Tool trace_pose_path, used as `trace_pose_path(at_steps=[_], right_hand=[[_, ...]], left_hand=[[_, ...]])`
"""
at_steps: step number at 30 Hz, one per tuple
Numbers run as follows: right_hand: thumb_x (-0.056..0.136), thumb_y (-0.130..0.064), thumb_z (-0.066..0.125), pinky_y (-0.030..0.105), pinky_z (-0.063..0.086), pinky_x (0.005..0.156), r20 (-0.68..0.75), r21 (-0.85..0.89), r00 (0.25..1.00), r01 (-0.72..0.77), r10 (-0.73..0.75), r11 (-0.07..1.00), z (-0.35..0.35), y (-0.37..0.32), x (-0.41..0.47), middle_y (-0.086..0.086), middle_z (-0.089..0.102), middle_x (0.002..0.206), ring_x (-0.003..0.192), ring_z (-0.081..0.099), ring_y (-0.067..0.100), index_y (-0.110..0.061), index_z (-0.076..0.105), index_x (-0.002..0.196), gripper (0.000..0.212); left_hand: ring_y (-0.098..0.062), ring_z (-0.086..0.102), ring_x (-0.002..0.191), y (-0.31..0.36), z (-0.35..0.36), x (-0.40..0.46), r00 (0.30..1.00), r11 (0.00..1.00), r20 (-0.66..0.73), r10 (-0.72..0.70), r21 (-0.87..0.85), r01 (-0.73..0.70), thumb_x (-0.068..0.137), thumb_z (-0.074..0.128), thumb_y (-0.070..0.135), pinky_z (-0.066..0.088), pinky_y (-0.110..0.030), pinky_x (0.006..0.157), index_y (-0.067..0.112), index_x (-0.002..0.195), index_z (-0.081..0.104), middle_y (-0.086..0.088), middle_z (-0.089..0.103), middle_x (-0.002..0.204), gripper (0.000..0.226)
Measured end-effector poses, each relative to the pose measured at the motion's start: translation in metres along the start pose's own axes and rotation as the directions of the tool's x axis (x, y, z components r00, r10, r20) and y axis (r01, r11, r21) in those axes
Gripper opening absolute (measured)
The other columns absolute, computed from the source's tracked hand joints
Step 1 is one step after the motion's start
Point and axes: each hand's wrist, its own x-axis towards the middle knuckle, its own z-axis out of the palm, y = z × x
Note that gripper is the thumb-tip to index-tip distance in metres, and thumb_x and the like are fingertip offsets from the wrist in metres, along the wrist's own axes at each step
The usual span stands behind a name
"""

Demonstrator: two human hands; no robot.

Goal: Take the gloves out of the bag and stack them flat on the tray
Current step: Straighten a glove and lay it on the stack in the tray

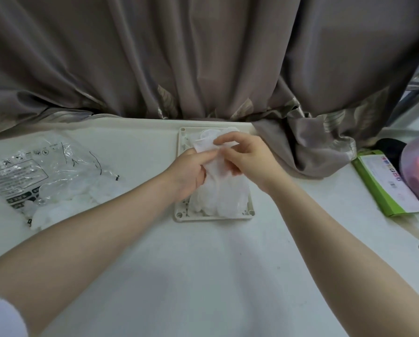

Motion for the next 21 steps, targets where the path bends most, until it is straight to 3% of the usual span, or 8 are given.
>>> trace_pose_path(at_steps=[3,5,7,10,13,16,19,21], right_hand=[[0.080,-0.031,0.073,0.023,0.040,0.078,-0.232,-0.127,0.972,-0.062,0.031,0.990,-0.001,0.022,0.017,-0.008,0.058,0.095,0.085,0.053,0.004,-0.019,0.058,0.115,0.040],[0.084,-0.038,0.069,0.028,0.041,0.096,-0.029,0.163,0.960,-0.271,0.279,0.949,-0.008,0.037,0.029,-0.004,0.058,0.120,0.109,0.055,0.011,-0.008,0.053,0.128,0.056],[0.089,-0.032,0.064,0.041,0.045,0.103,0.215,0.378,0.889,-0.458,0.404,0.805,-0.011,0.054,0.042,0.012,0.067,0.117,0.108,0.063,0.023,0.002,0.059,0.121,0.047],[0.089,-0.015,0.063,0.042,0.046,0.098,0.197,0.390,0.883,-0.469,0.426,0.792,-0.007,0.072,0.059,0.022,0.067,0.112,0.094,0.063,0.024,0.010,0.058,0.117,0.038],[0.091,-0.013,0.060,0.033,0.051,0.076,0.116,0.362,0.900,-0.432,0.420,0.826,0.000,0.078,0.083,0.012,0.066,0.089,0.076,0.061,0.019,0.005,0.062,0.102,0.020],[0.089,-0.013,0.061,0.033,0.045,0.066,-0.013,0.252,0.894,-0.431,0.448,0.867,0.010,0.085,0.103,0.012,0.058,0.077,0.070,0.052,0.022,-0.001,0.060,0.089,0.013],[0.090,-0.010,0.059,0.028,0.046,0.058,-0.070,0.213,0.885,-0.436,0.459,0.874,0.020,0.090,0.112,0.008,0.058,0.080,0.062,0.053,0.018,-0.009,0.054,0.095,0.007],[0.089,-0.010,0.061,0.036,0.052,0.077,-0.074,0.196,0.903,-0.402,0.422,0.894,0.025,0.097,0.110,0.010,0.059,0.110,0.086,0.060,0.023,-0.012,0.048,0.122,0.036]], left_hand=[[-0.019,0.068,0.095,-0.003,-0.006,0.015,0.996,0.995,-0.049,-0.074,-0.073,0.070,0.099,0.038,0.011,0.051,-0.036,0.091,0.012,0.106,0.064,-0.006,0.072,0.102,0.027],[-0.020,0.068,0.095,-0.005,-0.011,0.026,0.993,0.993,-0.045,-0.105,-0.054,0.102,0.099,0.038,0.010,0.053,-0.035,0.088,0.012,0.107,0.063,-0.006,0.071,0.103,0.027],[-0.018,0.068,0.090,-0.005,-0.019,0.043,0.987,0.988,-0.059,-0.151,-0.019,0.150,0.098,0.039,0.011,0.055,-0.032,0.081,0.012,0.105,0.062,-0.005,0.071,0.097,0.024],[-0.017,0.065,0.082,-0.004,-0.032,0.065,0.977,0.965,-0.132,-0.170,0.179,0.192,0.099,0.041,0.014,0.053,-0.031,0.076,0.016,0.097,0.061,-0.003,0.068,0.090,0.020],[-0.012,0.061,0.069,-0.003,-0.045,0.091,0.968,0.902,-0.215,-0.127,0.380,0.202,0.100,0.041,0.016,0.052,-0.021,0.058,0.020,0.088,0.060,0.000,0.064,0.080,0.023],[-0.014,0.054,0.063,-0.006,-0.056,0.115,0.956,0.880,-0.289,-0.049,0.440,0.178,0.100,0.043,0.016,0.045,-0.016,0.045,0.012,0.098,0.062,-0.003,0.060,0.077,0.019],[-0.017,0.057,0.072,-0.009,-0.064,0.126,0.929,0.817,-0.366,0.052,0.550,0.171,0.097,0.049,0.017,0.048,-0.023,0.062,0.012,0.133,0.047,-0.003,0.063,0.091,0.037],[-0.014,0.055,0.100,-0.013,-0.070,0.121,0.911,0.705,-0.366,0.190,0.697,0.133,0.094,0.053,0.019,0.042,-0.022,0.085,0.016,0.145,0.030,0.001,0.057,0.117,0.055]])
